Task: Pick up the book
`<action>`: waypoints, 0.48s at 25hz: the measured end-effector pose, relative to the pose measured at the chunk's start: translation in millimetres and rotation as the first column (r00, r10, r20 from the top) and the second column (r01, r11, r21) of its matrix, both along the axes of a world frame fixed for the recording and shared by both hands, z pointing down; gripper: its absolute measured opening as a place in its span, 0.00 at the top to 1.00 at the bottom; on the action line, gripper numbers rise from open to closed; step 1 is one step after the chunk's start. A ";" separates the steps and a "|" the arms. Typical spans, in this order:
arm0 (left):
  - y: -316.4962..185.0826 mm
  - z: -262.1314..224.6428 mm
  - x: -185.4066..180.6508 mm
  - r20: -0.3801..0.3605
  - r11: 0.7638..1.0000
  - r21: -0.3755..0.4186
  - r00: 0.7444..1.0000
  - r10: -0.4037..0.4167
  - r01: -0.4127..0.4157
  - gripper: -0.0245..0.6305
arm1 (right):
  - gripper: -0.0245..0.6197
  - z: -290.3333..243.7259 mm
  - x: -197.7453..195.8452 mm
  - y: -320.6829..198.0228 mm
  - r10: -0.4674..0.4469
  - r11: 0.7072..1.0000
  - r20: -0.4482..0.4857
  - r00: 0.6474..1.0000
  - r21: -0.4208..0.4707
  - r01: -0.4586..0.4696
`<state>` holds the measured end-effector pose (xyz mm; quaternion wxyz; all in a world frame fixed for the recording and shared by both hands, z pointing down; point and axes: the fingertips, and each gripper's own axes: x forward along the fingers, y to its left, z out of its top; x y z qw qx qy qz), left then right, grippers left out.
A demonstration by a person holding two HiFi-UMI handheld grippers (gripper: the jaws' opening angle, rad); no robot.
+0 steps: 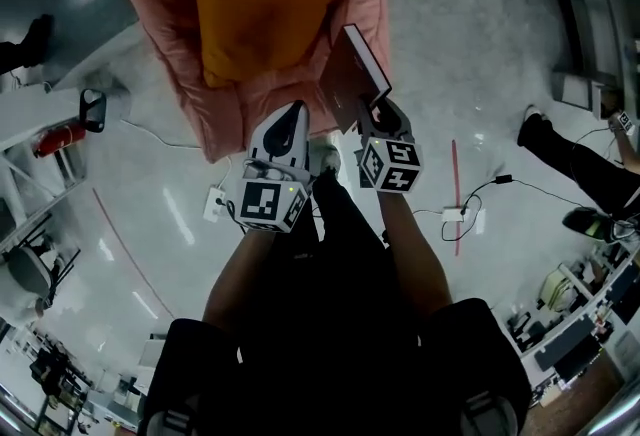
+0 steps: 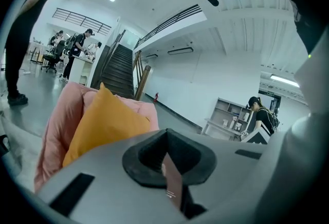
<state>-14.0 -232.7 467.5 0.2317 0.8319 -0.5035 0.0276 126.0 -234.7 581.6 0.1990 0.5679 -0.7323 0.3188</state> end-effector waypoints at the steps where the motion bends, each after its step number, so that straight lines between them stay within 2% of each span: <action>1: 2.1 -7.1 1.3 -0.001 1.000 0.008 1.000 -0.002 0.002 0.95 | 0.74 -8.0 0.3 1.1 -0.005 1.000 0.002 1.000 0.013 0.005; 12: 41.2 -73.7 6.6 0.027 0.996 0.077 0.999 -0.036 0.034 0.95 | 0.74 -112.7 -0.4 29.0 -0.068 0.986 0.020 0.997 0.152 0.064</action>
